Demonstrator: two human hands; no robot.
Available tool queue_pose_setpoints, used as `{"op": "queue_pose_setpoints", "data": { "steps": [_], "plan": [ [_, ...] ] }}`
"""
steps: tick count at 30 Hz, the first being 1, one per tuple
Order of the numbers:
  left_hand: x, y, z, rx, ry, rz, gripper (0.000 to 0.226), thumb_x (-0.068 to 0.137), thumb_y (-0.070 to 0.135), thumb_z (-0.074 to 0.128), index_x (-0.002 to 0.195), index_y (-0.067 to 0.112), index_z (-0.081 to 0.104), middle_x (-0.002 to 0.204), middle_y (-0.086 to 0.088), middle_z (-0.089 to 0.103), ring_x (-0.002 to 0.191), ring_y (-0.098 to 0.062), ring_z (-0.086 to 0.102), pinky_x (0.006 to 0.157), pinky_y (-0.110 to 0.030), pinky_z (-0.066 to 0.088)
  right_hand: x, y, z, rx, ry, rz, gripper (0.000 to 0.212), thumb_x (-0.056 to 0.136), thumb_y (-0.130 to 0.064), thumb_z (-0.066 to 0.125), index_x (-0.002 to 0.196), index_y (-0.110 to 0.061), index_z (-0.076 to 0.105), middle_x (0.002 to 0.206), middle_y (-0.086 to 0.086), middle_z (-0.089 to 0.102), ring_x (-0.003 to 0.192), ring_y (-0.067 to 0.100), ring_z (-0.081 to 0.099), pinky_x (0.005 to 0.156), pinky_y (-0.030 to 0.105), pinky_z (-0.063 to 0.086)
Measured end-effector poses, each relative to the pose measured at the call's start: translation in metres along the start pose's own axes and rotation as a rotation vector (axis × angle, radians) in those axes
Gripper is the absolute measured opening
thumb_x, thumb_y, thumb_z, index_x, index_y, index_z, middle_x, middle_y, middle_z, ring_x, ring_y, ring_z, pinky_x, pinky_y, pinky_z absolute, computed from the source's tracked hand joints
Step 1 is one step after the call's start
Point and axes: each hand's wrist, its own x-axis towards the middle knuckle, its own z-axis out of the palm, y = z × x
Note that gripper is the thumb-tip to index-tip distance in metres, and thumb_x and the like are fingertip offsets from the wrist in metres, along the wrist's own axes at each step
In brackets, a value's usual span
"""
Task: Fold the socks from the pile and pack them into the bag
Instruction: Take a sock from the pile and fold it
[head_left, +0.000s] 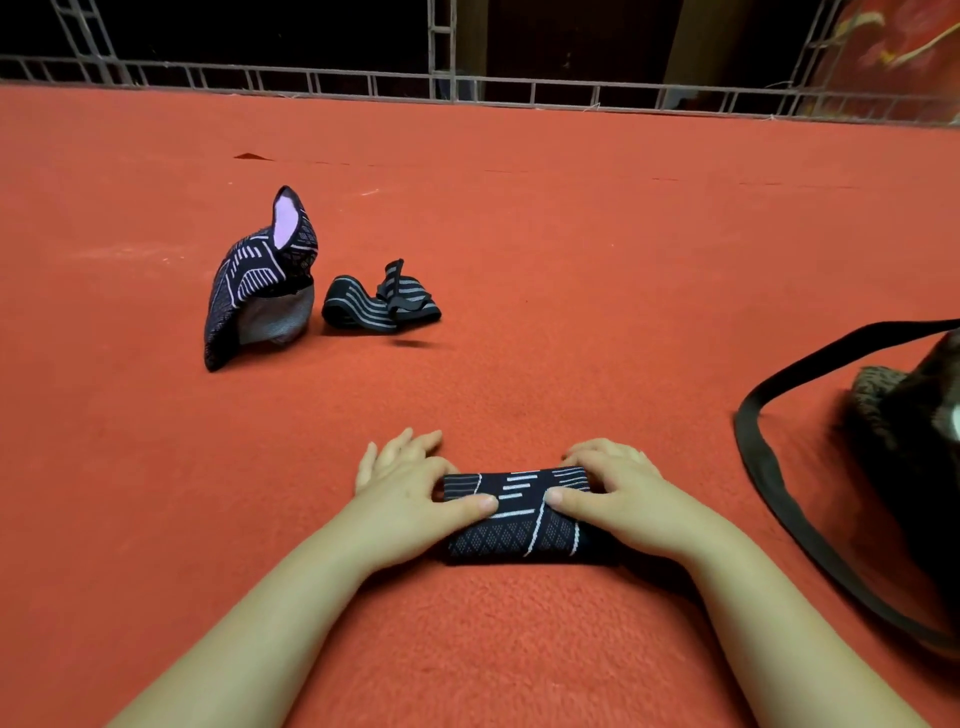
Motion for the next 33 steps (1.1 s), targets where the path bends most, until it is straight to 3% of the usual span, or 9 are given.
{"op": "queue_pose_setpoints", "data": {
  "steps": [3, 5, 7, 10, 14, 18, 23, 29, 33],
  "plan": [
    [-0.006, 0.001, 0.001, -0.013, -0.058, 0.031, 0.073, 0.042, 0.084, 0.027, 0.092, 0.038, 0.052, 0.154, 0.012, 0.020, 0.144, -0.008, -0.001, 0.116, -0.038, -0.010, -0.003, 0.000, 0.002, 0.015, -0.070, -0.017, 0.065, 0.077, -0.070, 0.050, 0.124, -0.026, 0.055, 0.148, -0.010, 0.032, 0.143, 0.013, 0.014, 0.118, 0.041, 0.002],
    [-0.007, 0.001, 0.004, -0.121, -0.046, 0.045, 0.059, 0.047, 0.081, 0.032, 0.081, 0.036, 0.047, 0.147, 0.014, 0.034, 0.142, -0.008, 0.013, 0.117, -0.038, -0.002, -0.005, 0.000, 0.006, 0.109, -0.047, -0.057, 0.056, 0.082, -0.062, 0.053, 0.123, -0.025, 0.055, 0.143, -0.006, 0.043, 0.139, 0.014, 0.026, 0.117, 0.043, 0.011],
    [-0.008, 0.005, 0.006, -0.317, 0.009, 0.052, 0.046, 0.059, 0.075, 0.045, 0.077, 0.033, 0.046, 0.120, 0.013, 0.057, 0.121, -0.009, 0.044, 0.108, -0.034, 0.025, -0.010, -0.003, 0.009, 0.386, -0.011, -0.084, 0.044, 0.076, -0.061, 0.055, 0.103, -0.027, 0.060, 0.105, -0.008, 0.064, 0.101, 0.010, 0.056, 0.096, 0.040, 0.039],
    [-0.015, 0.029, 0.006, -0.648, 0.183, 0.048, 0.019, 0.086, 0.034, 0.064, 0.083, 0.022, 0.050, 0.076, 0.008, 0.056, 0.071, -0.006, 0.051, 0.063, -0.015, 0.040, -0.024, -0.012, 0.010, 0.691, 0.144, -0.092, 0.015, 0.089, -0.033, 0.060, 0.083, -0.022, 0.051, 0.071, -0.010, 0.053, 0.065, 0.005, 0.047, 0.065, 0.029, 0.038],
    [-0.022, 0.077, 0.010, -0.978, 0.285, 0.010, 0.010, 0.090, 0.024, 0.059, 0.098, 0.027, 0.053, 0.090, 0.002, 0.060, 0.075, -0.010, 0.057, 0.050, -0.024, 0.048, -0.045, -0.017, 0.003, 0.822, 0.455, -0.055, 0.011, 0.093, -0.030, 0.056, 0.089, -0.026, 0.046, 0.078, -0.006, 0.057, 0.067, 0.007, 0.054, 0.065, 0.032, 0.046],
    [-0.020, 0.126, 0.012, -0.928, 0.297, 0.107, 0.015, 0.087, 0.025, 0.063, 0.097, 0.028, 0.052, 0.088, 0.001, 0.060, 0.069, -0.011, 0.057, 0.049, -0.027, 0.044, -0.069, -0.009, -0.024, 0.683, 0.536, -0.033, 0.027, 0.095, -0.034, 0.049, 0.117, -0.034, 0.032, 0.105, -0.014, 0.049, 0.101, 0.011, 0.054, 0.091, 0.032, 0.044],
    [-0.016, 0.186, -0.006, -0.810, 0.348, 0.242, 0.014, 0.084, 0.025, 0.065, 0.084, 0.019, 0.052, 0.070, 0.006, 0.057, 0.058, -0.011, 0.052, 0.048, -0.024, 0.037, -0.113, 0.004, -0.073, 0.772, 0.619, -0.074, 0.044, 0.092, -0.020, 0.055, 0.119, -0.038, 0.026, 0.110, -0.011, 0.045, 0.080, 0.012, 0.057, 0.053, 0.024, 0.049],
    [-0.010, 0.282, -0.013, -0.868, 0.252, 0.309, 0.014, 0.090, 0.034, 0.058, 0.087, 0.020, 0.055, 0.069, 0.009, 0.054, 0.052, -0.004, 0.046, 0.043, -0.020, 0.032, -0.178, 0.034, -0.148, 0.630, 0.879, -0.062, 0.060, 0.074, -0.029, 0.067, 0.114, -0.046, 0.025, 0.117, -0.018, 0.044, 0.100, 0.005, 0.055, 0.081, 0.034, 0.052],
    [-0.006, 0.336, -0.002, -0.897, 0.039, 0.292, 0.022, 0.084, 0.034, 0.054, 0.102, 0.020, 0.051, 0.087, -0.001, 0.055, 0.068, -0.016, 0.050, 0.054, -0.025, 0.037, -0.213, 0.068, -0.189, 0.645, 1.072, -0.047, 0.046, 0.080, -0.019, 0.071, 0.107, -0.031, 0.035, 0.109, -0.016, 0.046, 0.084, 0.001, 0.056, 0.060, 0.019, 0.051]
  ]
}}
